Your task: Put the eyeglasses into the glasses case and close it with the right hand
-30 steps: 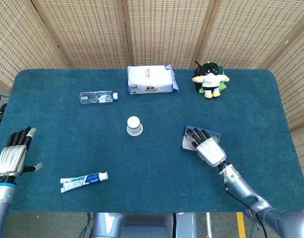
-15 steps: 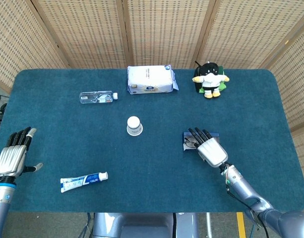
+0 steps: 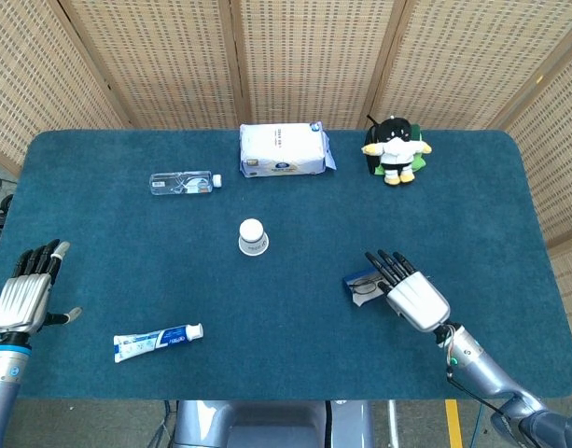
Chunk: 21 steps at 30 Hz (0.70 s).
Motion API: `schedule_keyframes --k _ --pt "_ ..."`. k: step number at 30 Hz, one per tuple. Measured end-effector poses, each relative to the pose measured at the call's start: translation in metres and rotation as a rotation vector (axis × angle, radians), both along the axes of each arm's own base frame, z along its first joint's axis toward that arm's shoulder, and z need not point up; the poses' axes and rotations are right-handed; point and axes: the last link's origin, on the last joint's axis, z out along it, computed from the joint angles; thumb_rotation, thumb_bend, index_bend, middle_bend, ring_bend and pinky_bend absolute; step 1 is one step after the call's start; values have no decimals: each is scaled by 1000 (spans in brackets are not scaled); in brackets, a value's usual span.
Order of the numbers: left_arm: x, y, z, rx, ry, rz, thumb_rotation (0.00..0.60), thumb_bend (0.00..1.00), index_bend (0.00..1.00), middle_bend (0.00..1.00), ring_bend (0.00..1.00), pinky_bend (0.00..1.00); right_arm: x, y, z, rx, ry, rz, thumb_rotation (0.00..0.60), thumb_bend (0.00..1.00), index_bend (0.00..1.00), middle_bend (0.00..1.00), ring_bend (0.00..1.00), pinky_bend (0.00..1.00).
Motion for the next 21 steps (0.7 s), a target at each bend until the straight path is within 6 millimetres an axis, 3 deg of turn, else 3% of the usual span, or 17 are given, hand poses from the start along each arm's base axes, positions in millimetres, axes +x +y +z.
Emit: schedule_keyframes --k 8,21 --pt "0 0 0 -1 2 2 600 0 0 0 0 0 -7 7 -2 36 58 -18 600 564 709 19 0 170" --pt "0 0 -2 -6 6 5 600 0 0 0 0 0 -3 -6 -11 62 162 -28 600 563 709 19 0 170"
